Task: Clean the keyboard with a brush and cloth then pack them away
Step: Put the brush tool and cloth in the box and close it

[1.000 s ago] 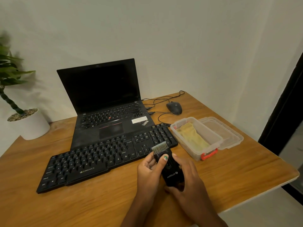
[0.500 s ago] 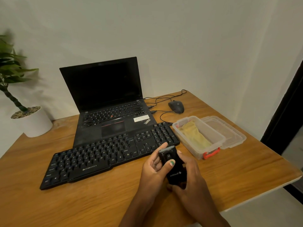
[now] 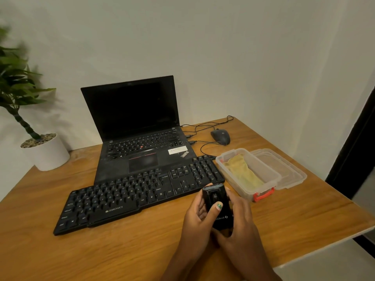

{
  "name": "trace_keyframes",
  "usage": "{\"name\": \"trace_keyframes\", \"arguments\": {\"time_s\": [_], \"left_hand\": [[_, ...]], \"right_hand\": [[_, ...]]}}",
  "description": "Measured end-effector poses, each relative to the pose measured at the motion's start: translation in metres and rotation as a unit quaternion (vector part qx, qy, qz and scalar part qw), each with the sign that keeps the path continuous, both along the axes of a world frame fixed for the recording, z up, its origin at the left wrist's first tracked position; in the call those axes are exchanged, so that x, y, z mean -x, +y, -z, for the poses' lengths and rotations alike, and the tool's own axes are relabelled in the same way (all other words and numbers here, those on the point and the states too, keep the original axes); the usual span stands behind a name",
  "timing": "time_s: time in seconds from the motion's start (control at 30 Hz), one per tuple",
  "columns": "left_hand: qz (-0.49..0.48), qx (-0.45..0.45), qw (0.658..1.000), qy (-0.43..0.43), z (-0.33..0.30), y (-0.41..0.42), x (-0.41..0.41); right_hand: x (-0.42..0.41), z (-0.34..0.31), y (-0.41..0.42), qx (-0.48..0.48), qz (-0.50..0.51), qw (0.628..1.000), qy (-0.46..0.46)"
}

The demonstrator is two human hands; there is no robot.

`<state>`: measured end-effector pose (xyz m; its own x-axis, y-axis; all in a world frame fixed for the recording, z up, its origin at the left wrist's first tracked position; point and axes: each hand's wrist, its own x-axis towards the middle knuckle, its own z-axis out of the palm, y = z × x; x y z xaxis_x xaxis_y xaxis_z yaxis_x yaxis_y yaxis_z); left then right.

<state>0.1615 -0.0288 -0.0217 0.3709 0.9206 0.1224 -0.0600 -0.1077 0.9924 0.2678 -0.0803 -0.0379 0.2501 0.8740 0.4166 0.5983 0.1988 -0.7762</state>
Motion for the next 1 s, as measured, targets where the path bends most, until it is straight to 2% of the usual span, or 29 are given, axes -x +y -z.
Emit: {"name": "trace_keyframes", "arguments": {"time_s": [0.23, 0.4, 0.57, 0.67, 0.77, 0.87, 1.0], "left_hand": [[0.014, -0.054, 0.997, 0.053, -0.001, -0.006, -0.004], [0.03, -0.114, 0.984, 0.131, -0.003, -0.012, -0.006], [-0.001, -0.185, 0.96, 0.211, -0.004, -0.007, -0.017], [-0.024, -0.219, 0.951, 0.218, -0.006, 0.0, -0.038], [-0.037, -0.242, 0.935, 0.258, -0.005, 0.008, -0.058], [-0.008, -0.248, 0.906, 0.343, -0.002, 0.012, -0.067], [-0.012, -0.261, 0.894, 0.363, -0.001, 0.015, -0.067]], "right_hand": [[0.002, -0.003, 0.001, -0.037, 0.042, 0.998, -0.004], [-0.009, -0.012, 0.003, -0.065, 0.097, 0.989, 0.093], [-0.031, -0.045, 0.01, -0.108, 0.119, 0.972, 0.168], [-0.049, -0.06, 0.024, -0.139, 0.143, 0.972, 0.125], [-0.066, -0.07, 0.039, -0.125, 0.147, 0.979, 0.072], [-0.08, -0.071, 0.055, -0.056, 0.138, 0.989, -0.001], [-0.088, -0.066, 0.073, 0.049, 0.14, 0.987, -0.058]]}}
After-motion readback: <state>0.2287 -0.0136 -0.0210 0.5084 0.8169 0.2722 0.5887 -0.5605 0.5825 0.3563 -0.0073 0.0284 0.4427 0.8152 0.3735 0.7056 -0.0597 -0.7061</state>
